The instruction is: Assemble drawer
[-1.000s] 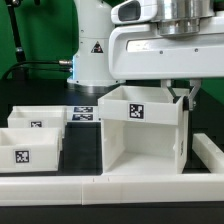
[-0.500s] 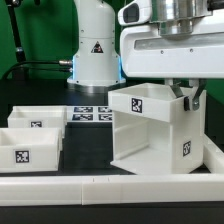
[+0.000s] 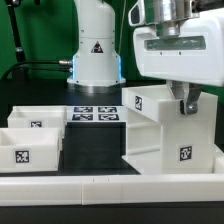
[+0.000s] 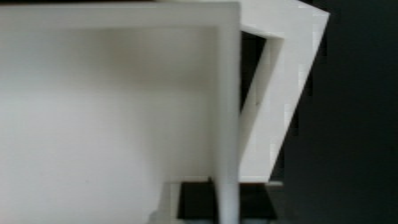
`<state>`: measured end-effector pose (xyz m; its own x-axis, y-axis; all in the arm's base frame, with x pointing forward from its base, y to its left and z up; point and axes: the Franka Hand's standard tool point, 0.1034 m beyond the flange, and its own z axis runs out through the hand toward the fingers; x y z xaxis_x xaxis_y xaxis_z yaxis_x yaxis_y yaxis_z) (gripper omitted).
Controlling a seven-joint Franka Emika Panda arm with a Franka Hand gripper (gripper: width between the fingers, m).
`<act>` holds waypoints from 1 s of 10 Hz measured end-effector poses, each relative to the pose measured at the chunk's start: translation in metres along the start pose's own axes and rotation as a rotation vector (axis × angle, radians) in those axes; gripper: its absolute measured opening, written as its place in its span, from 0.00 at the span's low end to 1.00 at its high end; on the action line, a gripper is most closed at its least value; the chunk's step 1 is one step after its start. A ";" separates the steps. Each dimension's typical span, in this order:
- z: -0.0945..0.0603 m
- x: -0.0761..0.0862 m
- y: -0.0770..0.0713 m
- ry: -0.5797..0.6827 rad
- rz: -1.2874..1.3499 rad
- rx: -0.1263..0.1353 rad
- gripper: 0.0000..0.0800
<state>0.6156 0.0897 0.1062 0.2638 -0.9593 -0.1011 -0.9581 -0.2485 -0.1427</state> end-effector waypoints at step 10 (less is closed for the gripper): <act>0.008 0.007 -0.024 -0.037 0.214 -0.006 0.05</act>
Offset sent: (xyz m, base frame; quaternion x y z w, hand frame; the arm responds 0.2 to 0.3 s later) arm -0.0259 -0.0014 -0.0065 -0.0653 -0.0023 0.1828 0.9810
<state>0.6416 0.0898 0.1015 0.0578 -0.9847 -0.1643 -0.9933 -0.0402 -0.1082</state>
